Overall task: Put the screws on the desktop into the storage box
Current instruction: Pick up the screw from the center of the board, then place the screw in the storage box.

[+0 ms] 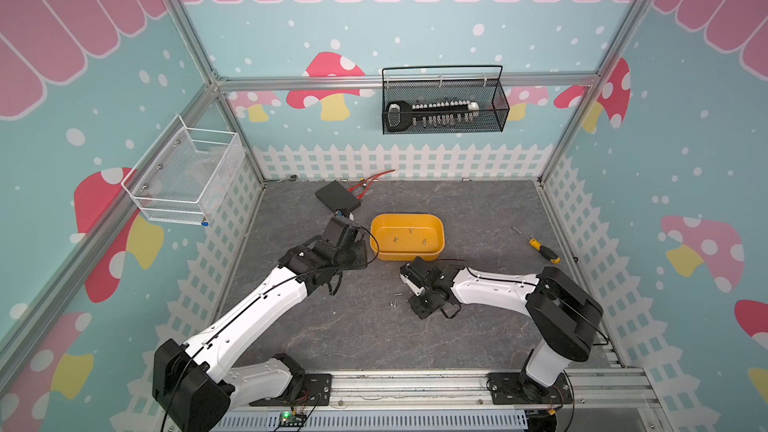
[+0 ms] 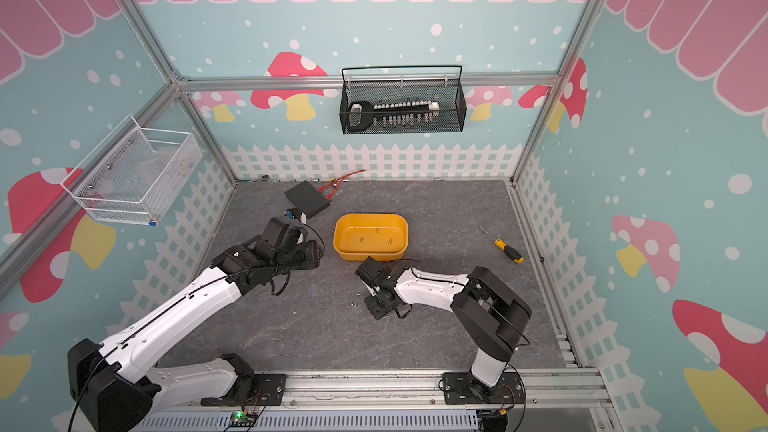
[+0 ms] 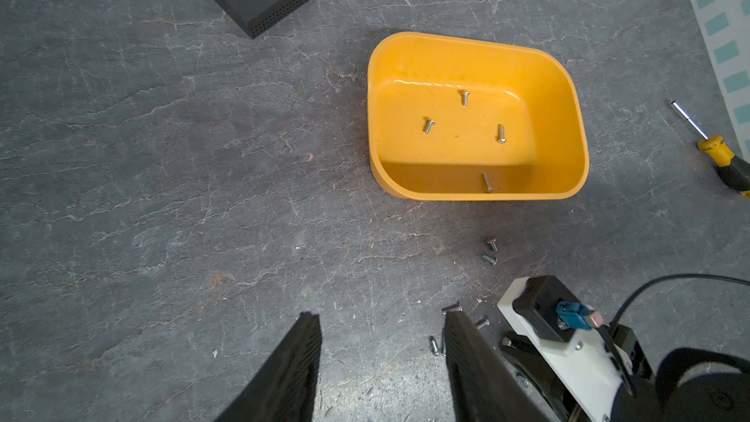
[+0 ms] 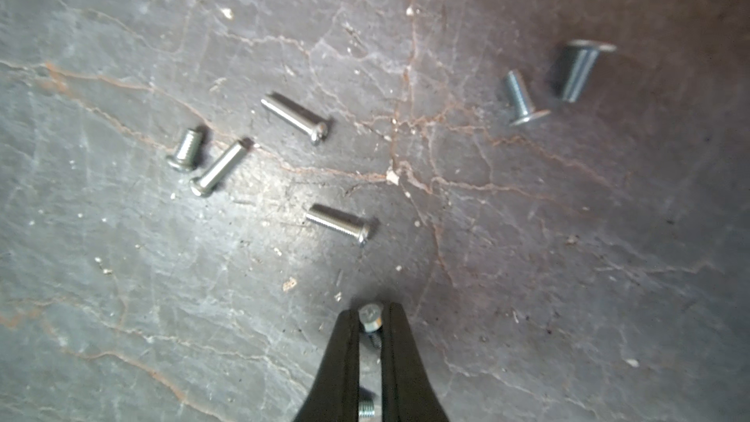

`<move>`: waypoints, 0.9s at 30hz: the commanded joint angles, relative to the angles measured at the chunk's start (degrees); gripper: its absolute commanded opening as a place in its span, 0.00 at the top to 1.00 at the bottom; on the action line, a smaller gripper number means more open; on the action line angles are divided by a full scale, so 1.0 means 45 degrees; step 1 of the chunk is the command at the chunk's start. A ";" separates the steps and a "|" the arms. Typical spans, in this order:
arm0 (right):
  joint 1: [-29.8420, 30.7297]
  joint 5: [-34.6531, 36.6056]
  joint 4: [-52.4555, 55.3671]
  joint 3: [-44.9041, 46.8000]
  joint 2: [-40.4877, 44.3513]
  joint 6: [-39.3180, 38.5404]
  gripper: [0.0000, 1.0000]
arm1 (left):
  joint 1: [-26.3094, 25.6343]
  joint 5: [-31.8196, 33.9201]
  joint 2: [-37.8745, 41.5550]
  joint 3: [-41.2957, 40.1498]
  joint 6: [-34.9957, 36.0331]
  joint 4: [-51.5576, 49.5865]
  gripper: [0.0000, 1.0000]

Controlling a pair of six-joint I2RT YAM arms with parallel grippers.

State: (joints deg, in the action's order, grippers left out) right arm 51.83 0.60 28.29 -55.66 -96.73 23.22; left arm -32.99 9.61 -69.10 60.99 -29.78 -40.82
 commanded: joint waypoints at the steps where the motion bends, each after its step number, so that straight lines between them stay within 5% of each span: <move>1: 0.0109 0.0270 0.0768 -0.0259 0.0906 0.0094 1.00 | 0.0101 0.0072 0.0199 -0.0111 0.0075 0.0108 0.47; 13: -0.0210 0.1283 0.2696 -0.4116 0.2384 -0.0634 1.00 | 0.0125 0.0179 0.0444 0.0303 0.0066 0.0046 0.47; 27: -0.2804 -0.0041 0.3633 -1.1854 -0.3965 -0.2866 1.00 | 0.1089 -0.0083 0.1388 0.0485 0.0191 -0.0346 0.47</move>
State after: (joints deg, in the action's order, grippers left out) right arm 40.25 2.90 41.56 -104.25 -109.36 13.15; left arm -29.21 9.58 -64.29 61.91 -29.69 -41.28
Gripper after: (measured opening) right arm 0.105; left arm 0.529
